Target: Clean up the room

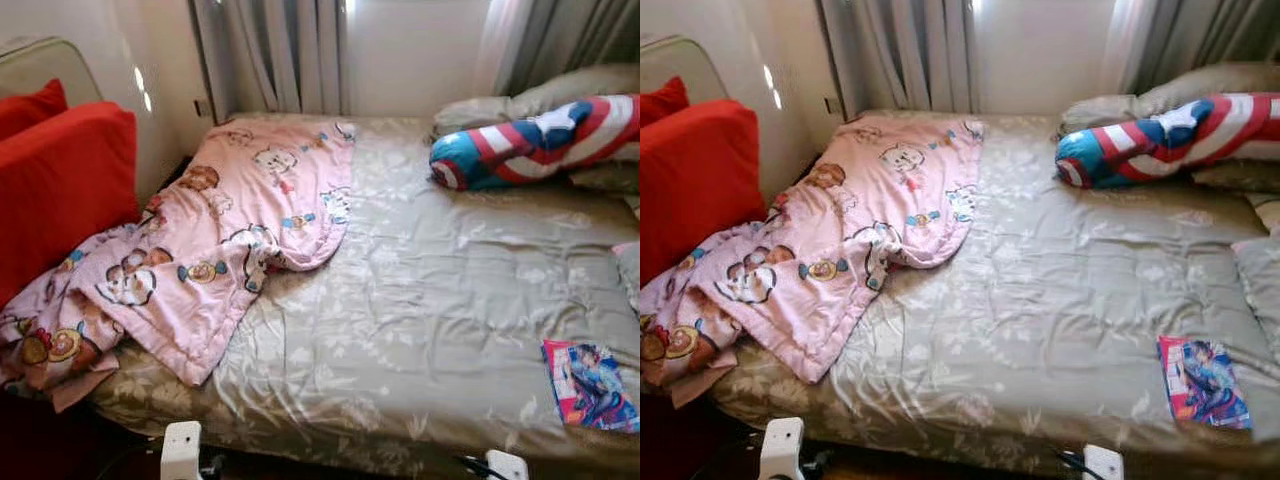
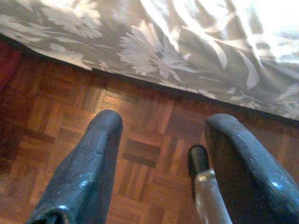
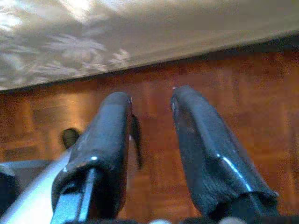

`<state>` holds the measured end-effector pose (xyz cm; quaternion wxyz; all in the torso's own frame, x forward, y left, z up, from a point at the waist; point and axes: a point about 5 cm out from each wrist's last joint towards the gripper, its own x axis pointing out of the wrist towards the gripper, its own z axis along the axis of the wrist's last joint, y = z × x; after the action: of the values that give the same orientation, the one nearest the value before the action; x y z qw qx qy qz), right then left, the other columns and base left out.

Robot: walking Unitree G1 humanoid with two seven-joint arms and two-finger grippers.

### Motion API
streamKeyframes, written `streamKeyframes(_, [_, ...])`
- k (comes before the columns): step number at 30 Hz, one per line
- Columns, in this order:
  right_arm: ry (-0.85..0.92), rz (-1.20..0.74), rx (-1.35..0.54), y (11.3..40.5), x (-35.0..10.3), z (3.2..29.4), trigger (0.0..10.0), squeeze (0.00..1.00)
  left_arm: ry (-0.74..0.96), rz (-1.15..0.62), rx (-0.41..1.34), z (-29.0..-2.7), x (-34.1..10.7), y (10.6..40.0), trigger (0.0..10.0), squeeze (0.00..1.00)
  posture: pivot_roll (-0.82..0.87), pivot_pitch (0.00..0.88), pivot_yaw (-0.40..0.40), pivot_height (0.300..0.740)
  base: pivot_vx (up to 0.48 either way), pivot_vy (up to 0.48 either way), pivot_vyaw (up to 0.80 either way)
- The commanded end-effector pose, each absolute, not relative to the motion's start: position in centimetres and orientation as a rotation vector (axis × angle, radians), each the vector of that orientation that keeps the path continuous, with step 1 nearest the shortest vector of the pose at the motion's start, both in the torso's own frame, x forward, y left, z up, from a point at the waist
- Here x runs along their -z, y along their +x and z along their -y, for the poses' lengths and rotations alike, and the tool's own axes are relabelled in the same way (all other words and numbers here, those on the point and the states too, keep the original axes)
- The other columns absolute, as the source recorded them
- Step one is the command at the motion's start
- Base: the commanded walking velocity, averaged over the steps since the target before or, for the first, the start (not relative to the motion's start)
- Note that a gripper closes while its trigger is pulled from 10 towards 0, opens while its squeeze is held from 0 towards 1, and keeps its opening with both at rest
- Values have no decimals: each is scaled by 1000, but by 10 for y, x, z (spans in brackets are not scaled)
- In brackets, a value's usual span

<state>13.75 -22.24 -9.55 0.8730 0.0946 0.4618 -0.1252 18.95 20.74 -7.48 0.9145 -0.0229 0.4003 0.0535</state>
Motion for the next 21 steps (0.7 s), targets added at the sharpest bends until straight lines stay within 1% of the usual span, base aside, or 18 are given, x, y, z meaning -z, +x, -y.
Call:
streamKeyframes(1, [213,-951,251,141,95,218,10000,0,-33,-844,-122,-213,76,185,10000,0,-26,8,33,740,0,322,0])
streamKeyframes(5, [215,-958,252,138,96,218,10000,0,-33,-847,-123,-214,76,184,10000,0,-26,8,34,740,0,319,0])
streamKeyframes(21, [225,-971,222,146,99,187,10000,0,-33,-845,-121,-213,76,185,10000,0,-26,9,35,740,0,319,0])
